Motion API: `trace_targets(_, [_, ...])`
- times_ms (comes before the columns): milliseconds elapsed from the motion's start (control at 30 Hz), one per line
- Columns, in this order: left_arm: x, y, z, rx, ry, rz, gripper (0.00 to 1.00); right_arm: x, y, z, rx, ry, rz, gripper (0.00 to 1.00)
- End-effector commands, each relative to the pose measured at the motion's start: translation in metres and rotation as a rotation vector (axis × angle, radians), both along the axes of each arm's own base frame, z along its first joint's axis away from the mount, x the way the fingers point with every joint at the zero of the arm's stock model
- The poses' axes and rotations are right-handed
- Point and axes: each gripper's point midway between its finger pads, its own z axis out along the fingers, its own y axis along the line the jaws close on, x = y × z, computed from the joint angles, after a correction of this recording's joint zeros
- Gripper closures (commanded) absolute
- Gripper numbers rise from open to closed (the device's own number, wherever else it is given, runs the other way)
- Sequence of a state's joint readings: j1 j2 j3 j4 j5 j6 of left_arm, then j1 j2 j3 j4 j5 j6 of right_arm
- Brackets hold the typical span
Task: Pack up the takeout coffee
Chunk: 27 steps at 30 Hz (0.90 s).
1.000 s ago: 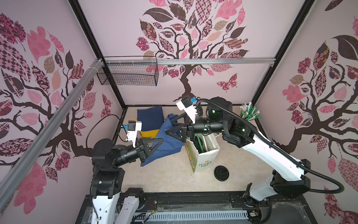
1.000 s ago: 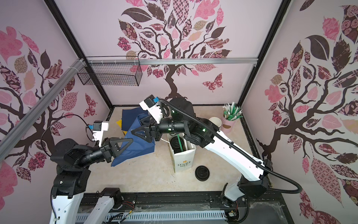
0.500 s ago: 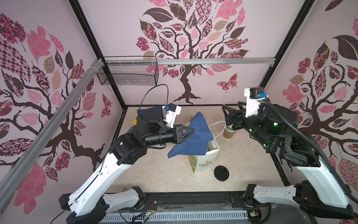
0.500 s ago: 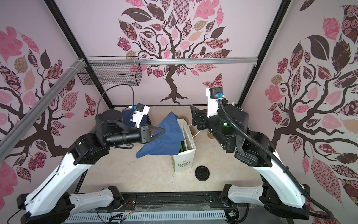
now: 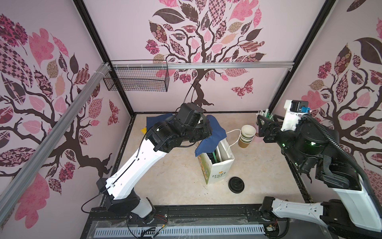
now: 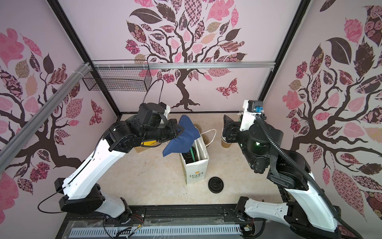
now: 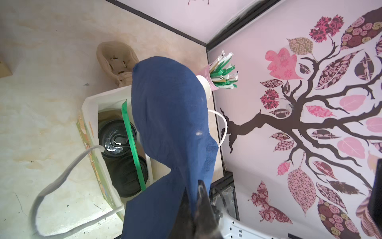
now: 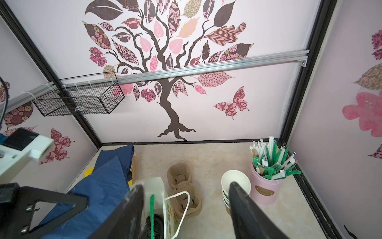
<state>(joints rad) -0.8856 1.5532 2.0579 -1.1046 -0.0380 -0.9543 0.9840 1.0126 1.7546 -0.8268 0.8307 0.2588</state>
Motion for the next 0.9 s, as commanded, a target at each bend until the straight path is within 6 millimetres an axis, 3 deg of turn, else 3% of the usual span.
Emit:
trace_targets(0, [0.002,0.0,-0.013,0.058,0.045,0.051,1.0,-0.001,-0.006,-0.001,0.019,-0.002,-0.022,0.33])
trace_targets(233, [0.017,-0.015,-0.038,0.123,0.114,0.107,1.0,-0.003,-0.006,-0.005,0.035,0.013,-0.015,0.36])
trace_targets(500, [0.022,-0.012,-0.083,0.318,0.196,0.188,1.0,-0.004,-0.004,-0.011,0.054,0.038,-0.007,0.38])
trace_targets(867, [0.04,-0.014,-0.119,0.471,0.175,0.201,1.0,-0.002,0.004,-0.028,0.065,0.102,0.008,0.4])
